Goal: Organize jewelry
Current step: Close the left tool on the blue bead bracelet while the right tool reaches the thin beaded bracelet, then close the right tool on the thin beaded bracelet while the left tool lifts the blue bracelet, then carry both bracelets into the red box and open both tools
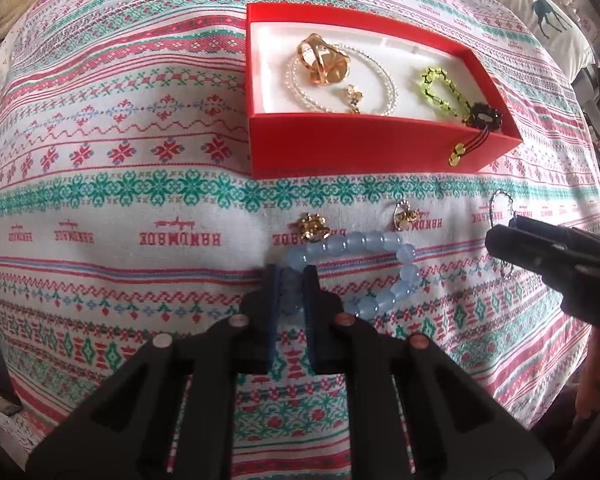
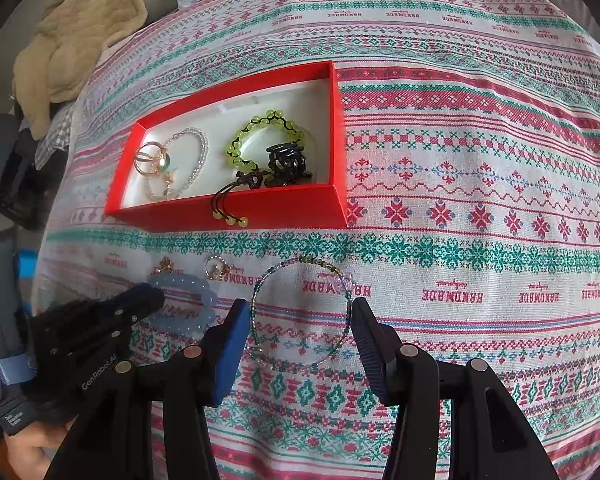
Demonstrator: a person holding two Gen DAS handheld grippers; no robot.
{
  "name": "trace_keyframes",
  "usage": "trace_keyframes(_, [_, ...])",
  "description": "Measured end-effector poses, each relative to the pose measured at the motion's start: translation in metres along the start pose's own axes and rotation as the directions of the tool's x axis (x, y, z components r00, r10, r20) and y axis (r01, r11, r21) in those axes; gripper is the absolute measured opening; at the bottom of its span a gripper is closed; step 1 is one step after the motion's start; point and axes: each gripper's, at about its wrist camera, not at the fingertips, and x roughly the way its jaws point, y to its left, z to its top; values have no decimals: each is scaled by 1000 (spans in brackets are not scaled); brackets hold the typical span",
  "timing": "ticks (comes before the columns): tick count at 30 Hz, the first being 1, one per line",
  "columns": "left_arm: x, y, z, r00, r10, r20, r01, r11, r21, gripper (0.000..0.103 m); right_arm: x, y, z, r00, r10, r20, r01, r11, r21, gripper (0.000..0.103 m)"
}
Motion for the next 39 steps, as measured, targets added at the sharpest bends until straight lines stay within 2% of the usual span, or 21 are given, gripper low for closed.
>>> trace_keyframes(5, [-12,9,-10,999,-32,7,32,999,5,13,-3,-1,0,1000,3,6,-3,1000,2,53])
trace_keyframes(12, [-37,6,-15,995,-85,58,84,996,21,13,-12,-3,2,1000,13,24,-13,1000,1,53])
trace_keyframes(23, [-75,4,-11,976,-161,146,154,986,62,13,-29,-7,1,998,37,52,-38,999,4,53])
trace_keyframes(33, [-98,-1,1,954,-193,231,186,981,52,13,-49,-2,6,992,42,120,-42,999,-1,53])
trace_keyframes(39, [-116,-2,12,924,-222,312,217,975,51,13,-56,5,13,987,55,151,-55,998,-7,53])
